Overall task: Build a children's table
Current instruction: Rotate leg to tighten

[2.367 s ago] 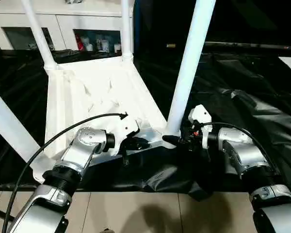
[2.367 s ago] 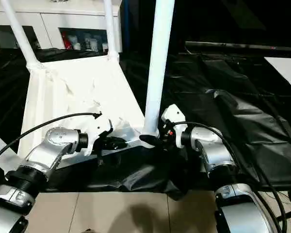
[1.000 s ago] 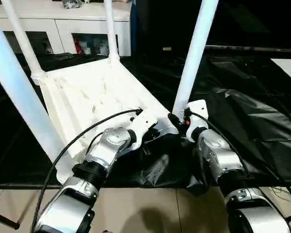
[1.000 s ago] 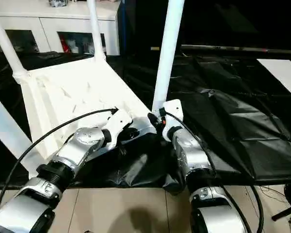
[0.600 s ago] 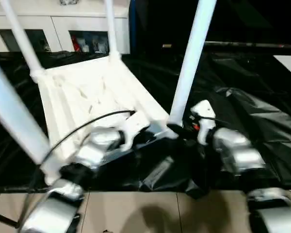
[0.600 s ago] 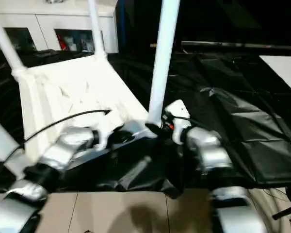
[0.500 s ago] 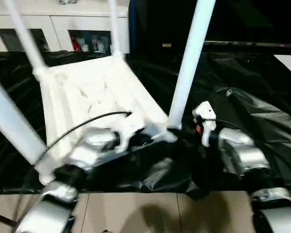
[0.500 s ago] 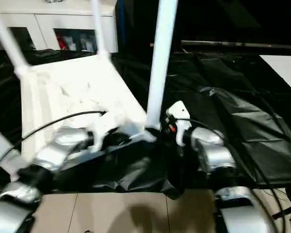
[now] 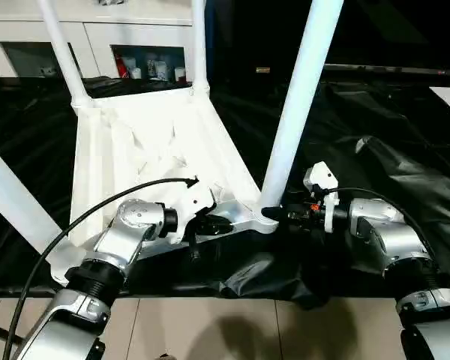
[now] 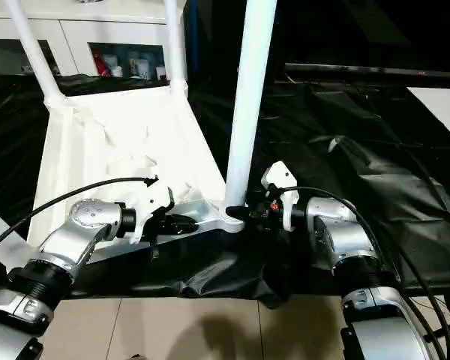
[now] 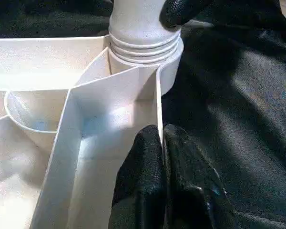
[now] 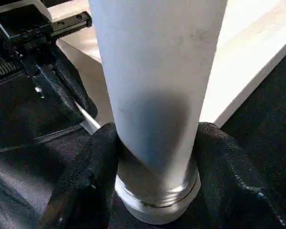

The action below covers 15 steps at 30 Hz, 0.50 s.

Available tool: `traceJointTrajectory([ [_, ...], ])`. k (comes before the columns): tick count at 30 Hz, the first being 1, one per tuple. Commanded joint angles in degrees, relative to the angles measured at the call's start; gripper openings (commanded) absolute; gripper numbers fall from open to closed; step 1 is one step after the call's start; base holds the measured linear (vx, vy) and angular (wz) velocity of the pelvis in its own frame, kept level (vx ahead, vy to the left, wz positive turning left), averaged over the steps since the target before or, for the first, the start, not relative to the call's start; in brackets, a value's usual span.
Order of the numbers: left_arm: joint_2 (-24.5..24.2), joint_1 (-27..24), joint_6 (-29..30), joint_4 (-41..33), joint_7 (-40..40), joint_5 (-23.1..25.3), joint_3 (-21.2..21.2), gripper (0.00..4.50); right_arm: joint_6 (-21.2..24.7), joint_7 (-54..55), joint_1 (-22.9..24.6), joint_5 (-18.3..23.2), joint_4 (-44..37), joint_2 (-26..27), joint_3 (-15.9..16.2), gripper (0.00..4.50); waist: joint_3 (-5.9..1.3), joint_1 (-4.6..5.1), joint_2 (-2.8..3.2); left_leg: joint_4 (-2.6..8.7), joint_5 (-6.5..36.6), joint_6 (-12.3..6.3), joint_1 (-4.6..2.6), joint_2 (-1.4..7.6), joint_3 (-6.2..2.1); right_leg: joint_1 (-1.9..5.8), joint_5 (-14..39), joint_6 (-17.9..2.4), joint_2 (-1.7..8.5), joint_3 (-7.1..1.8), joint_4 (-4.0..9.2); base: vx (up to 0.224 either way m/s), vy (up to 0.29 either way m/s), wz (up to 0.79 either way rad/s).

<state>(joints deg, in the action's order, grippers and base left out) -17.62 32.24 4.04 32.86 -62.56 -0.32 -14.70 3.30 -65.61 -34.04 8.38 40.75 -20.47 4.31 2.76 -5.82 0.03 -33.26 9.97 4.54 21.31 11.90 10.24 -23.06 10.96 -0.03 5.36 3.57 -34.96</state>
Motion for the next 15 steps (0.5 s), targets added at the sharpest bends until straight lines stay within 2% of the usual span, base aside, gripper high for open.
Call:
traceJointTrajectory([
  [1, 1.12, -0.53, 0.40, -0.70, -0.72, -1.49, -0.62, 0.00, 0.34, -2.87, -0.08, 0.42, -0.24, 0.68, 1.38, 2.06, -3.74, -0.09, -0.68, 3.40, 8.34, -4.50, -0.49, 1.26, 0.25, 2.98, 5.07, -14.81, 2.55, -1.97, 3.31, 0.000, 0.000, 0.00],
  [7, 2.50, 0.07, 1.42, 0.36, 2.44, -0.58, -0.19, 0.00, 1.97, 1.86, 0.67, 0.35, 0.70, 2.14, 0.40, 2.01, -3.69, -0.06, -0.57, 3.46, 9.04, -4.18, -0.55, 1.26, 0.20, 2.95, 5.93, -14.72, 2.56, -1.97, 3.40, 0.000, 0.000, 0.00],
  [9, 4.67, 1.82, 2.02, 3.34, 8.19, 1.32, 0.18, 0.00, 2.01, 11.38, 0.95, -1.39, 2.76, 4.89, -0.75, 2.01, -3.51, 0.11, -0.63, 3.62, 10.01, -3.55, -0.61, 1.21, 0.21, 2.83, 7.89, -14.22, 2.57, -2.01, 3.67, 0.000, 0.000, 0.00],
  [10, 5.17, 2.23, 2.13, 4.02, 9.47, 1.75, 0.24, 0.00, 2.06, 13.87, 0.95, -1.69, 3.32, 5.63, -1.19, 2.00, -3.27, 0.34, -0.55, 3.86, 11.75, -2.50, -0.80, 1.11, 0.17, 2.61, 11.10, -13.44, 2.61, -2.10, 4.13, 0.000, 0.000, 0.00],
  [12, 7.19, 3.77, 3.50, 6.00, 14.07, 2.73, 0.64, 0.00, 2.83, 21.81, 0.88, -2.23, 4.27, 8.28, -2.58, 2.00, -3.16, 0.66, -0.77, 4.16, 14.03, -0.69, -0.88, 0.94, -0.07, 2.77, 16.86, -11.61, 2.81, -2.05, 4.62, 0.000, 0.000, 0.00],
  [14, 9.35, 5.21, 4.77, 7.62, 17.63, 3.10, 1.09, 0.00, 3.89, 28.94, 0.71, -1.91, 5.09, 11.09, -4.39, 2.00, -3.13, 0.95, -0.64, 4.29, 15.08, 0.00, -0.97, 0.91, -0.18, 2.47, 20.34, -9.72, 2.82, -2.13, 5.15, 0.000, 0.000, 0.00],
  [15, 10.39, 5.90, 5.24, 8.26, 19.39, 3.31, 1.26, 0.00, 4.09, 33.75, 0.38, -2.01, 5.75, 12.47, -5.49, 1.99, -3.17, 0.96, -0.32, 4.32, 15.36, 0.17, -0.96, 0.90, -0.29, 2.49, 20.62, -9.55, 2.84, -2.10, 5.11, 0.000, 0.000, 0.00],
])
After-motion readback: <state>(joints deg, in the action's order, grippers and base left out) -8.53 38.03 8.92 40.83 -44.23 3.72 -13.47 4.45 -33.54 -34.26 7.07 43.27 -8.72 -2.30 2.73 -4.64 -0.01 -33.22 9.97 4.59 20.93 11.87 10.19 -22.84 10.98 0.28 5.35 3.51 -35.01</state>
